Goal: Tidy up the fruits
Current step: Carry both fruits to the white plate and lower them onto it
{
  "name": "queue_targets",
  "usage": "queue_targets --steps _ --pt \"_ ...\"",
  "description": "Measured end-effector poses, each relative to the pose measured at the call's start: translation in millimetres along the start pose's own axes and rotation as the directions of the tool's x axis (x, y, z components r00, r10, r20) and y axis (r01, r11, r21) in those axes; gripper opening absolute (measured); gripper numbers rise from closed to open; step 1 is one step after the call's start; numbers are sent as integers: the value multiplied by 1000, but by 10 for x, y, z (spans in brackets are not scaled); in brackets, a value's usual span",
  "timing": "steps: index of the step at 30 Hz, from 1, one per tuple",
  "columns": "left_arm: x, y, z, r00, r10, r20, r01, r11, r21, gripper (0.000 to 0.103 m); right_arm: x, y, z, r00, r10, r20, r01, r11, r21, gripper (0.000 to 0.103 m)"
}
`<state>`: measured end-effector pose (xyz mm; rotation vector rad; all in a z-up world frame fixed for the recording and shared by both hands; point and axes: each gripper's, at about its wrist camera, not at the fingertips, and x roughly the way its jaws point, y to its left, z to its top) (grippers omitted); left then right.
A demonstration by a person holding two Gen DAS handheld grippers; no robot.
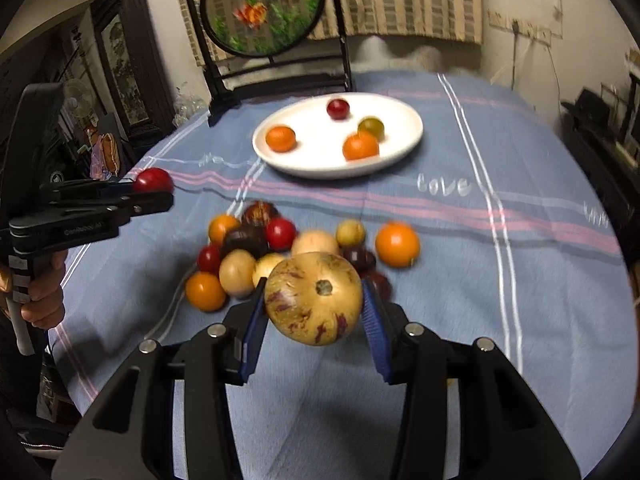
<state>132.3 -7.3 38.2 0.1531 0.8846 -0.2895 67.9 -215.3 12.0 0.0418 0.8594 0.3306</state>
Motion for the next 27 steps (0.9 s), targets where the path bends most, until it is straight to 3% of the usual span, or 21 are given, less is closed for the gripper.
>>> queue_targets --steps 10,18,27 --pt "418 -45 585 1000 -15 -16 15 1000 -11 38 189 -23 707 999 14 50 -11 998 -66 45" --pt "992 20 1130 998 4 -61 -7 999 -52 38 909 -327 1306 1000 -28 -3 28 999 -35 45" --pt "1668 101 1542 991 -30 -134 13 992 -127 38 1546 -722 1547 997 -52 -58 56 997 60 45"
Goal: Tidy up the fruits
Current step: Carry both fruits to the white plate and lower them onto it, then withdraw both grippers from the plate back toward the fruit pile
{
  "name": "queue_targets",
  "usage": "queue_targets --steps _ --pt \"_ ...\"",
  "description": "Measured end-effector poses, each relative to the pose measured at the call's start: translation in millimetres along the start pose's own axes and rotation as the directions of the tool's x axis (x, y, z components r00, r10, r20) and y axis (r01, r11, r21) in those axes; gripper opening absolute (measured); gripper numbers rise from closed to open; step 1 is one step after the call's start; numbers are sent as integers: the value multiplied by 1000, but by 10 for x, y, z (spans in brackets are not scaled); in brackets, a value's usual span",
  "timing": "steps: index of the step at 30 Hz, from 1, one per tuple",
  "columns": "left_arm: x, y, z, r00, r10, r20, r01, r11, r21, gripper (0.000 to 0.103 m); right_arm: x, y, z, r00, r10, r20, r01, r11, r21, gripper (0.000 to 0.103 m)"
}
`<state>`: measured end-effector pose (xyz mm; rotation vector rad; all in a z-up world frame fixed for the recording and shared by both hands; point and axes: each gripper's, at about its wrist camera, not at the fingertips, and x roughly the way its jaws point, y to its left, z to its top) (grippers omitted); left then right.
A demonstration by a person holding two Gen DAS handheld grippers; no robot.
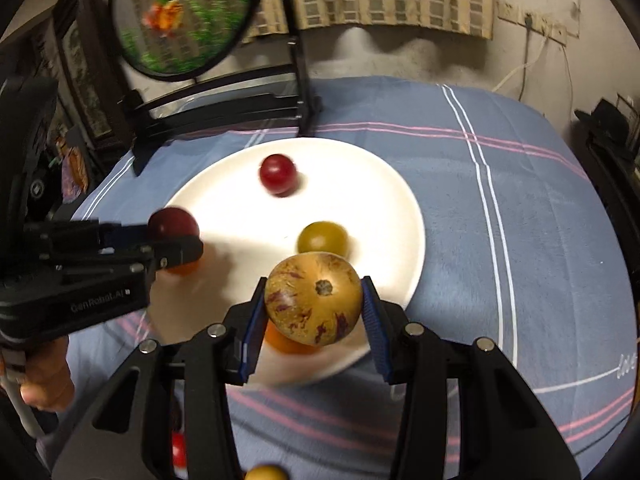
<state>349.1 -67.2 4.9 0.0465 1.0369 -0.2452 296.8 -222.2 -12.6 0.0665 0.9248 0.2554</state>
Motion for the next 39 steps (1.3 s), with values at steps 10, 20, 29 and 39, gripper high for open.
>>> queue_targets --steps 10,20,29,39 --pt "3 15 62 999 8 33 -7 1000 -16 76 41 -122 91 999 2 46 -4 998 56 67" --pt "-543 -11 -336 995 8 98 -13 999 53 81 -777 -236 -287 985 30 170 -50 992 114 68" --pt "-1033 -114 -1135 984 53 168 -74 990 117 89 -1321 -106 -957 973 -51 225 30 995 96 93" --pt "-1223 69 -1850 988 72 139 -78 996 39 91 -1564 219 -1619 965 -145 220 137 989 50 93"
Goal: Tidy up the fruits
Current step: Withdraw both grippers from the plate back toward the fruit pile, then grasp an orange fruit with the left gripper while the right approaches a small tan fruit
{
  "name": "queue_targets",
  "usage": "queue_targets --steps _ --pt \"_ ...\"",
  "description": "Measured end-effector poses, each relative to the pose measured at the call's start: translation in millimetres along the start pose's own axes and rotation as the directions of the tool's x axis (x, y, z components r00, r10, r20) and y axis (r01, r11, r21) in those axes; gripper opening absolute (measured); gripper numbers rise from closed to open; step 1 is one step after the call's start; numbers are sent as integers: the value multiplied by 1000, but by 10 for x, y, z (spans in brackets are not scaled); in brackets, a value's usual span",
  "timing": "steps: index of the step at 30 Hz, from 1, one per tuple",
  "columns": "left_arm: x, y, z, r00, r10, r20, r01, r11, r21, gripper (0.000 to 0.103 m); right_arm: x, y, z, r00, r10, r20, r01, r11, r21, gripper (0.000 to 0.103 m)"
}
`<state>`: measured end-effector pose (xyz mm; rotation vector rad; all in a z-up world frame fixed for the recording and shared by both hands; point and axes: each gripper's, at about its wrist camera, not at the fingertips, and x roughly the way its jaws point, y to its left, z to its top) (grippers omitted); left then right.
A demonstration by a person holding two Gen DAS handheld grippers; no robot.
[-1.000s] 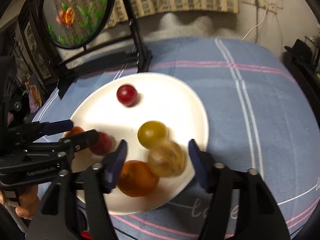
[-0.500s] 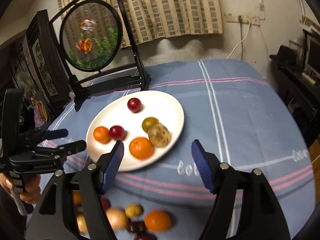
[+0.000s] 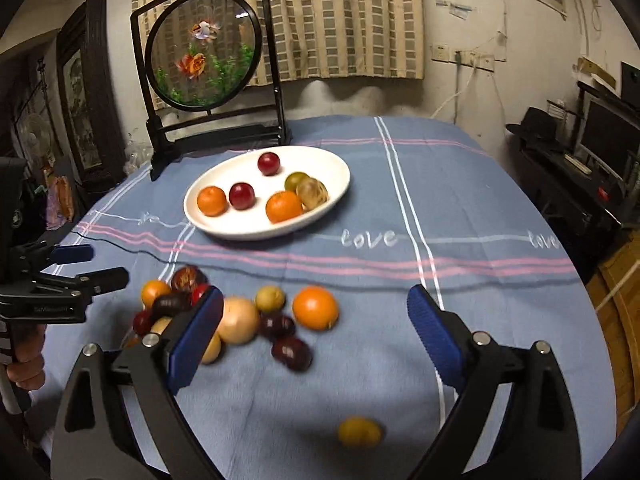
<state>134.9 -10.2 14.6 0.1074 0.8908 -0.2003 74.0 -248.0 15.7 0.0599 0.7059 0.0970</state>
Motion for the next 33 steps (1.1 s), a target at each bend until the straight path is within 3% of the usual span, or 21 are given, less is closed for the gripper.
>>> queue_targets --steps 3,4,8,23,33 --pt "-29 17 -167 1000 9 -13 -9 1000 2 91 -94 22 -158 999 -50 8 50 999 2 94" --pt "-33 16 -228 1000 17 -22 -17 1000 7 91 -125 39 -202 998 -63 14 63 998 3 99" --pt "-50 6 -387 999 10 -38 -9 1000 9 91 -268 91 -333 996 -74 51 74 997 3 102" --pt "172 -226 -629 993 -1 -120 8 998 55 91 -296 130 -600 1000 29 2 -29 999 26 102" --pt "256 -274 -611 992 -7 -130 12 999 43 91 -266 159 -656 999 32 -23 -32 999 9 102"
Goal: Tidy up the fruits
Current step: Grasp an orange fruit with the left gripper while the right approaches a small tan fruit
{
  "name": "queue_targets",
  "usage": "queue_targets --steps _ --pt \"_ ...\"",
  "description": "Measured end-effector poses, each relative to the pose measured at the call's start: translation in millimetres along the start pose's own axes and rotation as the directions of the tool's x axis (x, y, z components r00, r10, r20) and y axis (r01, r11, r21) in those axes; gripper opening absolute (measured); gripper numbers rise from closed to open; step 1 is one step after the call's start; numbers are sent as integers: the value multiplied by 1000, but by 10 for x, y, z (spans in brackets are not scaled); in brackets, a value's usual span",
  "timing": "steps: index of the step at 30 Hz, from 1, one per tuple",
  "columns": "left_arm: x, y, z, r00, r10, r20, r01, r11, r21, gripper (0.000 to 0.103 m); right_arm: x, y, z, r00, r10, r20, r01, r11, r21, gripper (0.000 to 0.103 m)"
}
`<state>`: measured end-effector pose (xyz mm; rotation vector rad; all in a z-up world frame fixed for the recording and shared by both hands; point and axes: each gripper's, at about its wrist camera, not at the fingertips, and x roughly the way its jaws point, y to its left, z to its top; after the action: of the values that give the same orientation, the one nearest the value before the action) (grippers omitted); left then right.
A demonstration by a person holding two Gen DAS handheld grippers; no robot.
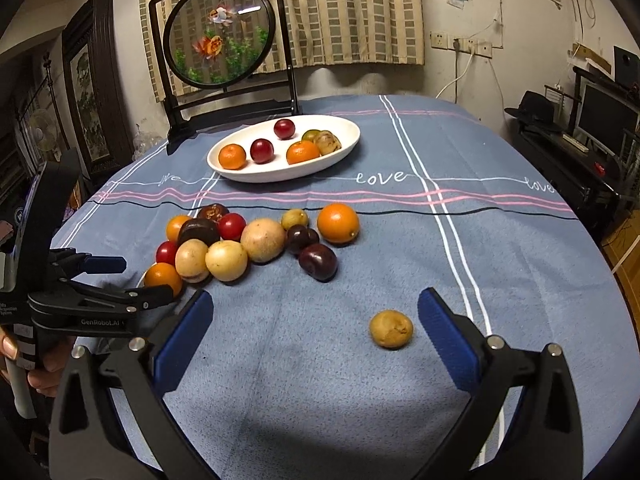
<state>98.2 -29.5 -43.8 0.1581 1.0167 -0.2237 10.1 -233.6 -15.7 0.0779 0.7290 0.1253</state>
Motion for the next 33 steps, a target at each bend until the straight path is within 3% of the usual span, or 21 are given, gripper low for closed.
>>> queue_targets --steps 8,14,18,22,24,33 --pt "15 -7 9 1000 -4 0 4 1000 -7 88 45 -22 -16 999 -28 -29 28 1000 7 102" --pt "27 -55 -7 1000 -22 -8 22 1000 8 74 35 -36 -12 999 -37 -36 37 999 4 102" --pt "47 -108 0 998 -59 -15 60 998 9 55 40 -52 -16 998 -41 -39 41 999 7 102" --pt "68 -147 6 998 -54 -22 54 998 13 51 36 -57 -28 998 -39 -42 39 999 6 102" --pt "61 -150 12 998 -64 -18 64 998 10 39 36 -61 -34 998 -38 -43 39 999 5 102" --pt "-5 -136 -35 998 -58 -10 59 998 23 37 36 -89 -47 997 -51 -63 50 999 -18 102"
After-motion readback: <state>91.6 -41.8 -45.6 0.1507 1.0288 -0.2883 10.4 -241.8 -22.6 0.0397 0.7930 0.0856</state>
